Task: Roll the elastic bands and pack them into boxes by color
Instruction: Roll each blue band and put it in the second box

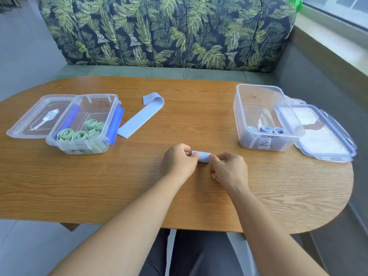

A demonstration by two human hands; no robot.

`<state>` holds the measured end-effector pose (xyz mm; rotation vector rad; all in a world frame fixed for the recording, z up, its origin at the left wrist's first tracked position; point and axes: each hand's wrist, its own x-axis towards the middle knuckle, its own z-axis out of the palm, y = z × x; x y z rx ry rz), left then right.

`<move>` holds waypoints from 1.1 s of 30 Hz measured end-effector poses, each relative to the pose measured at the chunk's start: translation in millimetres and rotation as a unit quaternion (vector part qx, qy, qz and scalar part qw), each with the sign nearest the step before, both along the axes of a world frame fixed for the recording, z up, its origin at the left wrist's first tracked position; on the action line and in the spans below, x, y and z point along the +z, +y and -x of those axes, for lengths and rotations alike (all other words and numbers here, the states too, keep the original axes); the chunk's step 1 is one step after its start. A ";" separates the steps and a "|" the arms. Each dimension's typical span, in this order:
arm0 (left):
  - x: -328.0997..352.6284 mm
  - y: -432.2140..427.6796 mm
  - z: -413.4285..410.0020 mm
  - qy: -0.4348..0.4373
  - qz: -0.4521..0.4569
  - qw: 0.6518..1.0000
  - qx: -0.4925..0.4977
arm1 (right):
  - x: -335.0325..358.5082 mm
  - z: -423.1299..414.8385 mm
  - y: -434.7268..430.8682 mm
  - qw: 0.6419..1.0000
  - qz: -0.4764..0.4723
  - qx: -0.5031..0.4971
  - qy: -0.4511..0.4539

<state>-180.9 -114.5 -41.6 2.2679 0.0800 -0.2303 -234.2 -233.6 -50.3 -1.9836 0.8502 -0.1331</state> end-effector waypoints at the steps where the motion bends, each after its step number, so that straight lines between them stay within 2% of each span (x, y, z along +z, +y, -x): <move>1: 0.7 -0.8 -1.5 0.001 -0.006 1.000 -0.003 | -0.9 1.6 1.0 1.000 0.004 -0.001 -0.001; 8: 6.5 -3.3 -8.7 0.014 -0.024 0.999 -0.023 | 1.5 -1.4 3.4 1.000 0.017 0.003 -0.022; 13: 9.0 -2.4 -13.9 0.025 -0.042 0.998 -0.038 | 2.6 -6.1 3.2 0.999 0.029 0.014 -0.003; 17: 15.2 0.3 -26.5 0.067 -0.011 0.989 -0.133 | 2.0 -6.9 2.8 0.999 0.031 0.017 0.008; 22: 26.7 -0.3 -39.4 0.118 -0.091 0.952 -0.269 | 2.5 -6.2 -0.2 0.999 0.021 0.027 0.014; 27: 25.4 1.8 -44.4 0.111 -0.074 0.947 -0.292 | 3.9 -5.1 -1.2 0.999 0.012 0.035 0.013; 33: 25.2 6.0 -43.3 0.058 -0.030 0.948 -0.310 | 18.4 -1.2 -5.3 0.999 0.004 0.046 -0.011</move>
